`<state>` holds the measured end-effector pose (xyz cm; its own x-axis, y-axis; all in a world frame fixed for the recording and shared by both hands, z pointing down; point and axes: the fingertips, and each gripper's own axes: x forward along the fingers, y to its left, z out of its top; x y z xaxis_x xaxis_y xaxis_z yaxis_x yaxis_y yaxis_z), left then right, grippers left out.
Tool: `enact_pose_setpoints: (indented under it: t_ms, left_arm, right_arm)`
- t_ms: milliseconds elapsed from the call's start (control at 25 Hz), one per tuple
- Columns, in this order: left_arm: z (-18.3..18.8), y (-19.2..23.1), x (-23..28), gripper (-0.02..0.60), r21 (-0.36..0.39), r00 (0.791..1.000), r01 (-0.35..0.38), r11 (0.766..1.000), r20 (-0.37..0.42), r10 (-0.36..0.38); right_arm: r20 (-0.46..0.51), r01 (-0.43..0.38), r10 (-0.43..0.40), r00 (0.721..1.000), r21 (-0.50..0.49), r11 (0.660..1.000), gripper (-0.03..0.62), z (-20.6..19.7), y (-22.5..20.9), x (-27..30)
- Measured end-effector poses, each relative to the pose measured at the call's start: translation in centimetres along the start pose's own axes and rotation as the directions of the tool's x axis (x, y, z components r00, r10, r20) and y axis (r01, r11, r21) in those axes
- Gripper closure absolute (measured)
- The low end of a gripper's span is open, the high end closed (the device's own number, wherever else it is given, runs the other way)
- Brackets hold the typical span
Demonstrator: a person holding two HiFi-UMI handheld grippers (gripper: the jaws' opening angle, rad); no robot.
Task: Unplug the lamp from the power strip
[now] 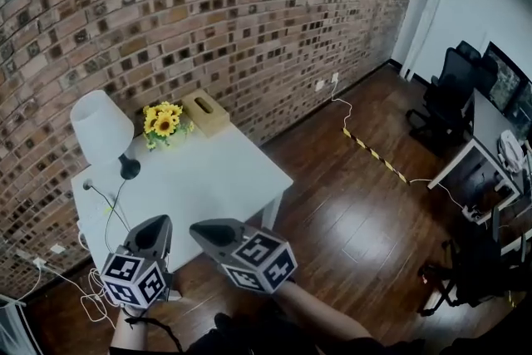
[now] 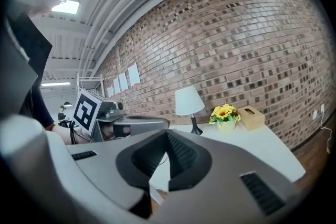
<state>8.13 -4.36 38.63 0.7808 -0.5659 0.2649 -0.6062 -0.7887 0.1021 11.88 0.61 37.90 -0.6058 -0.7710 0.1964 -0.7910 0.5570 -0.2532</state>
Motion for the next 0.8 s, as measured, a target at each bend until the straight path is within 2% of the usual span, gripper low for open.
enact_pose_setpoints:
  t_ms: [320, 600, 800]
  left_arm:
    - [1.3, -5.3, 5.5, 0.571, 0.036, 1.0, 0.02, 0.999, -0.009, -0.02]
    - [2.4, -8.8, 9.8, 0.571, 0.09, 0.998, 0.051, 0.995, -0.031, -0.049]
    - [3.5, -11.0, 12.5, 0.571, 0.126, 0.998, 0.062, 0.99, -0.039, -0.057]
  right_arm:
    - [0.027, 0.028, -0.028, 0.999, 0.008, 1.0, 0.594, 0.1, -5.8, -5.4]
    - [0.058, -0.002, -0.001, 0.998, 0.04, 0.999, 0.594, 0.7, -9.0, -8.0]
    - [0.079, 0.022, -0.026, 0.997, 0.049, 0.999, 0.594, 1.4, -12.0, -10.2]
